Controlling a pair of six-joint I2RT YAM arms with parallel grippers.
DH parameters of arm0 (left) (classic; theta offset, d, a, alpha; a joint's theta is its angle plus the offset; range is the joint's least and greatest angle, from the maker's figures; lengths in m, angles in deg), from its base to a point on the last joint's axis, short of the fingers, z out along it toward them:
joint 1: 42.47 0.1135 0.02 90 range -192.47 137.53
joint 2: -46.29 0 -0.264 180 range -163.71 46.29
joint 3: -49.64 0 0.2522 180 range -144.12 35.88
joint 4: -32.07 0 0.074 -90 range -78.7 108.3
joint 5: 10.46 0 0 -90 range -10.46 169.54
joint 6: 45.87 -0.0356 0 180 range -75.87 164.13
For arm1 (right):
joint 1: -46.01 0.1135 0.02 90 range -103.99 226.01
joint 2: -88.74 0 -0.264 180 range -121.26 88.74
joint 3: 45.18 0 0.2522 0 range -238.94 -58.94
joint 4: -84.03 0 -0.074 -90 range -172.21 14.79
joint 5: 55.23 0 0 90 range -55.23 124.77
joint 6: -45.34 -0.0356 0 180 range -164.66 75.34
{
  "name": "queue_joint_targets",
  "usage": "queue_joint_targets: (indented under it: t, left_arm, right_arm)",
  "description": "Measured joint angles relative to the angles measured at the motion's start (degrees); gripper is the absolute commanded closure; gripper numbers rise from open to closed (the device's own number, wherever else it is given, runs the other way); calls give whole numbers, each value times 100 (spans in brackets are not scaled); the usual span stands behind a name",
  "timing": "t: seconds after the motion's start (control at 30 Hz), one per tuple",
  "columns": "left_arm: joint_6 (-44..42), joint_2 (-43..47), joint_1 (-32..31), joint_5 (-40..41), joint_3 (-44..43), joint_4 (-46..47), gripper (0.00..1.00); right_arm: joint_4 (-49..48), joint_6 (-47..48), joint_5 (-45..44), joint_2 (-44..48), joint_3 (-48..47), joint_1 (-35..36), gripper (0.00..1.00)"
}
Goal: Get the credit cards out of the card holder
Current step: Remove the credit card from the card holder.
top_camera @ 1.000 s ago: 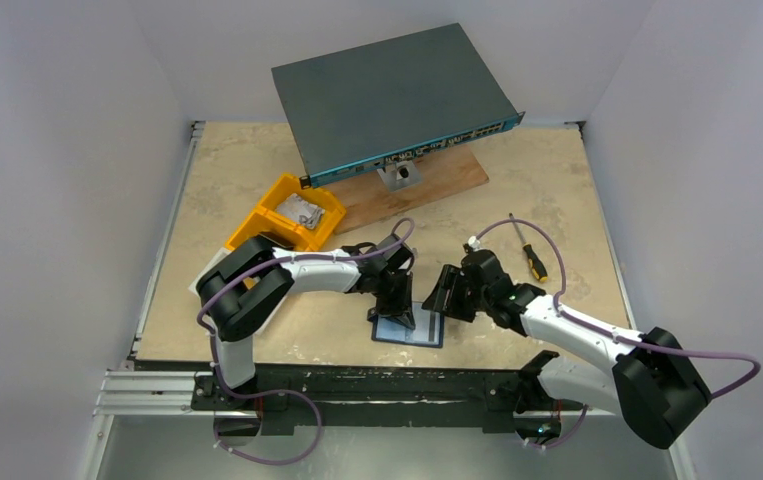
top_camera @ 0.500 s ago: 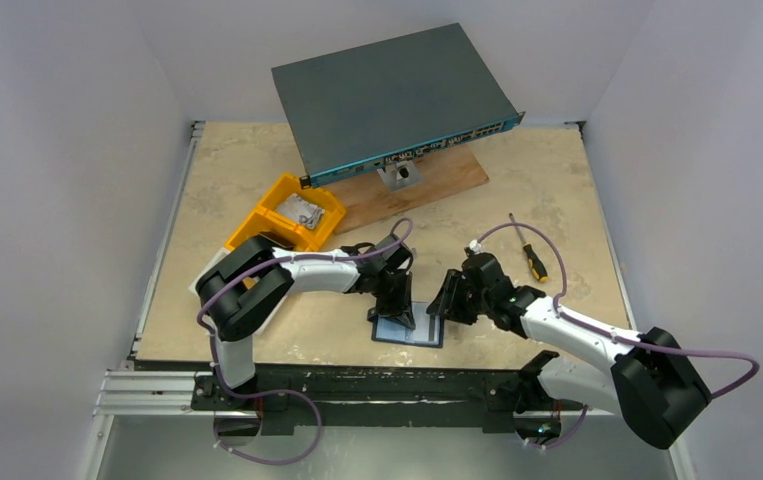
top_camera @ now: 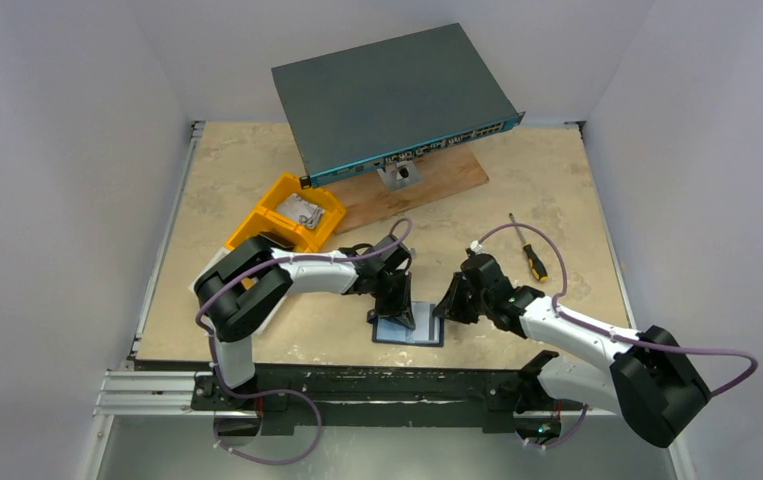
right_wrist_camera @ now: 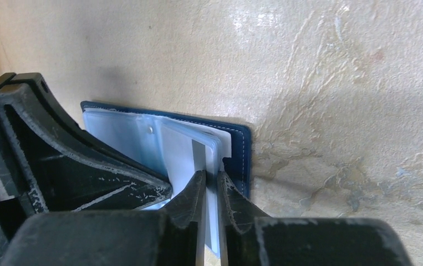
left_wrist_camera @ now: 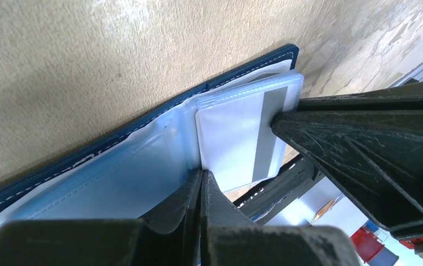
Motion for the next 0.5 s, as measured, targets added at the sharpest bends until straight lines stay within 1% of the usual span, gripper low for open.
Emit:
queue_joint_targets:
  t: [0.07, 0.3, 0.5]
  left_arm:
    - [4, 22, 4, -2, 42, 57, 93]
    - [173, 164, 31, -44, 317, 461, 75]
    - [400, 216, 142, -341, 619, 968, 71]
  right_arm:
    - [9, -2, -44, -46, 0, 4, 100]
    - [-98, -20, -92, -260, 0, 4, 100]
    - [-341, -52, -90, -437, 0, 4, 100]
